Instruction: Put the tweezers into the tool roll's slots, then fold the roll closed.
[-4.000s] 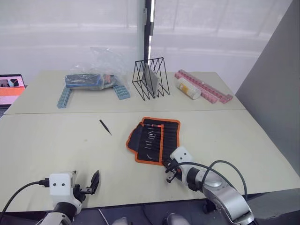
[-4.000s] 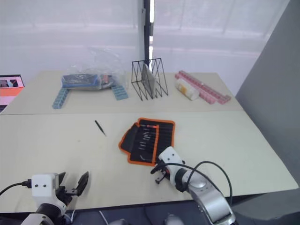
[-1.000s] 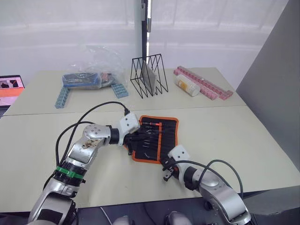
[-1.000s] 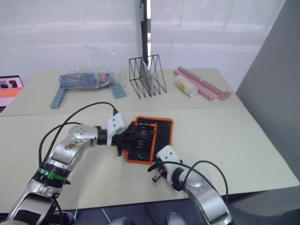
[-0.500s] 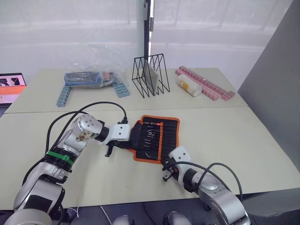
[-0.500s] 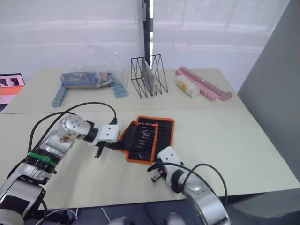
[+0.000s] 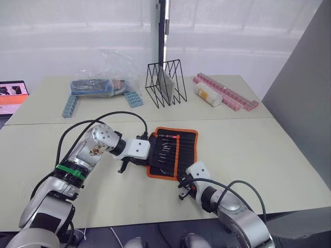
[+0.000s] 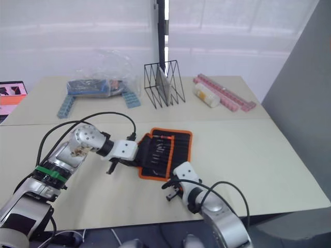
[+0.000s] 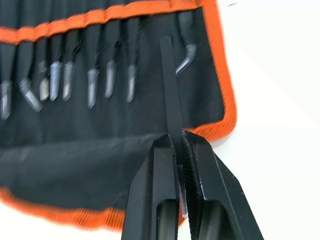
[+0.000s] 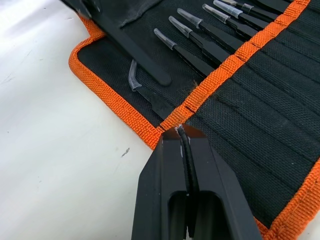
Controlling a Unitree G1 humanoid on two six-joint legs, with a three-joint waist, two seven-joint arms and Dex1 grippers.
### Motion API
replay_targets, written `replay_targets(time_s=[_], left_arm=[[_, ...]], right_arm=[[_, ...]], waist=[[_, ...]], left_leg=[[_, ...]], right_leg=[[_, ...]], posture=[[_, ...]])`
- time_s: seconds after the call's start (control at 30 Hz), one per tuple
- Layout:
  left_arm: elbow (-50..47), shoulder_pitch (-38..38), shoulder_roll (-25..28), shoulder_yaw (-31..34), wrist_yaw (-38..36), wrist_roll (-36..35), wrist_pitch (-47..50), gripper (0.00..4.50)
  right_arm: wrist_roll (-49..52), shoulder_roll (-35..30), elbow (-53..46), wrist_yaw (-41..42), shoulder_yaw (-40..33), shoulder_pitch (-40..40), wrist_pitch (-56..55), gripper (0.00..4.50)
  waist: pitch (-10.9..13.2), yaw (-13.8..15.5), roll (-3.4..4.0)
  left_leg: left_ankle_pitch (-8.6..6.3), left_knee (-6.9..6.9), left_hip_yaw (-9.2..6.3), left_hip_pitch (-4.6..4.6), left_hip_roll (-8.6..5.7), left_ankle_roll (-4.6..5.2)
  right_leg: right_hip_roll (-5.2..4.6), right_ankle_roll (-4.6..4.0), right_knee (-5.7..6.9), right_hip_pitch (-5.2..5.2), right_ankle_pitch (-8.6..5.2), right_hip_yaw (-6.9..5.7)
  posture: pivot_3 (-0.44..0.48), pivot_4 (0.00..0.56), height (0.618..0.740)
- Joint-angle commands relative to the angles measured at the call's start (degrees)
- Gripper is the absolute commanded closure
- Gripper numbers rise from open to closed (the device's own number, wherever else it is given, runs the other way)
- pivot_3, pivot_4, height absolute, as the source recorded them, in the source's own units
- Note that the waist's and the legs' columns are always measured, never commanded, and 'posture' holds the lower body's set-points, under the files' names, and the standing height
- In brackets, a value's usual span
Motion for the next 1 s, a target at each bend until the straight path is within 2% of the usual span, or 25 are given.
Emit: replay_targets(time_s=[0.03, 0.5, 1.0], left_arm=[[-1.41, -1.92, -0.39, -0.42, -0.56, 1.08, 0.16, 4.48], [2.00, -6.10, -4.93, -3.84, -0.09, 5.75, -1.98, 4.48], [-1.23, -5.93, -12.96, -3.63, 1.02, 5.19, 3.82, 4.48]], right_arm=[[-0.74, -0.29, 5.32, -0.34, 2.44, 2.27, 3.16, 4.50], [-0.76, 0.73, 5.30, -1.41, 2.58, 3.25, 2.75, 4.50], [-0.95, 0.79, 5.65, -1.56, 2.56, 3.93, 2.02, 4.50]], waist=[[0.00, -0.03, 0.00], [-0.02, 0.04, -0.02], [-0.04, 0.88, -0.04]], left_leg=[[0.00, 0.02, 0.00, 0.00, 0.01, 0.00], [0.00, 0.14, 0.00, 0.03, 0.02, 0.01], [-0.09, 0.68, -0.27, 0.04, 0.00, 0.15]], right_leg=[[0.02, 0.00, 0.01, 0.00, 0.00, 0.00], [0.12, 0.00, 0.05, 0.09, 0.00, 0.06], [0.12, 0.14, 0.09, 0.48, -0.03, 0.02]], posture=[[0.000, 0.150, 0.737], [0.000, 0.150, 0.737], [0.000, 0.150, 0.737]])
